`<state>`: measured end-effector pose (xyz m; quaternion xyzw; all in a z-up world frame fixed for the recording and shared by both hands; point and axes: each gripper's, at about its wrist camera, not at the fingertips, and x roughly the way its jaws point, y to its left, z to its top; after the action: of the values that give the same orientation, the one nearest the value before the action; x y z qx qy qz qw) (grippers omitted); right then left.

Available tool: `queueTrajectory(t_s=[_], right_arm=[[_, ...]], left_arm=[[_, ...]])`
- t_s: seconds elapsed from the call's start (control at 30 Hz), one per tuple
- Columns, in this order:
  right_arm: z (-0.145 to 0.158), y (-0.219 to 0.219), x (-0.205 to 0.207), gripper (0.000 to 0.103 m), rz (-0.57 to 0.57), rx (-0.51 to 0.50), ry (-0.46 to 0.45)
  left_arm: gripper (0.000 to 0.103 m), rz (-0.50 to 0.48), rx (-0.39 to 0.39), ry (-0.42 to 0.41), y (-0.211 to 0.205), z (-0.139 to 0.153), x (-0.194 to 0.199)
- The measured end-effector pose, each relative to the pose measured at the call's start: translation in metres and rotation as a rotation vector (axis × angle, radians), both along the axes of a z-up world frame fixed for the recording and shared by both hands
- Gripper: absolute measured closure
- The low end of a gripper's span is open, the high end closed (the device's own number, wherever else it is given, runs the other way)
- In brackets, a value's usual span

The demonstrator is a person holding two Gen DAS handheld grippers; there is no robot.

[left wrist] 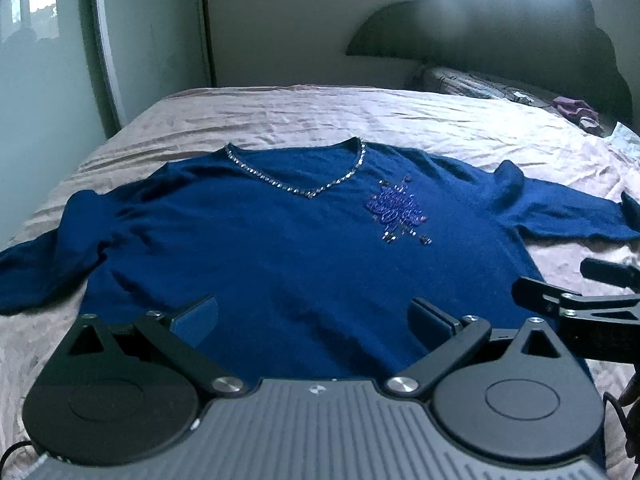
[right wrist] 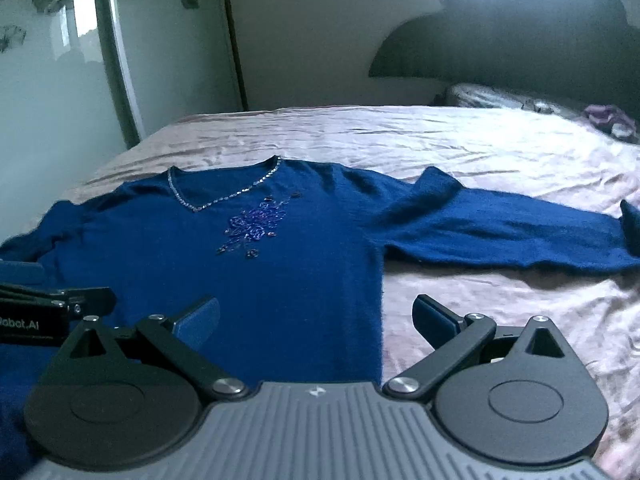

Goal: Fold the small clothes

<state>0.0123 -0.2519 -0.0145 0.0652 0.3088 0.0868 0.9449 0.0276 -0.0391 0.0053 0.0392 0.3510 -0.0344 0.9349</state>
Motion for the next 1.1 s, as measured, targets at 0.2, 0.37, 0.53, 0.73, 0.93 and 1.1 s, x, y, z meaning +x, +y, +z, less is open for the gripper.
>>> queueTrajectory(t_s=[0.2, 0.37, 0.53, 0.73, 0.93, 1.1], right_arm=[[-0.002, -0.049, 0.004, 0.0, -0.062, 0.153, 0.014], [-0.007, -0.078, 0.004, 0.0, -0.057, 0.26, 0.004], [-0.006, -0.098, 0.004, 0.0, -0.142, 0.183, -0.03], [-0.016, -0.206, 0.01, 0.0, -0.435, 0.331, -0.056], [-0.038, -0.312, 0.011, 0.0, -0.704, 0.531, -0.105], [-0.055, -0.359, 0.026, 0.01, -0.752, 0.653, -0.114]], left_arm=[[0.001, -0.021, -0.006, -0.01, -0.014, 0.002, 0.005], [0.001, -0.044, 0.001, -0.024, -0.03, 0.001, 0.01], [0.001, -0.066, 0.009, -0.018, -0.043, -0.002, 0.015], [0.001, -0.088, 0.022, -0.001, -0.048, -0.008, 0.016], [0.001, -0.114, 0.036, 0.03, -0.053, -0.016, 0.019], [0.001, -0.124, 0.057, 0.047, -0.058, -0.022, 0.022]])
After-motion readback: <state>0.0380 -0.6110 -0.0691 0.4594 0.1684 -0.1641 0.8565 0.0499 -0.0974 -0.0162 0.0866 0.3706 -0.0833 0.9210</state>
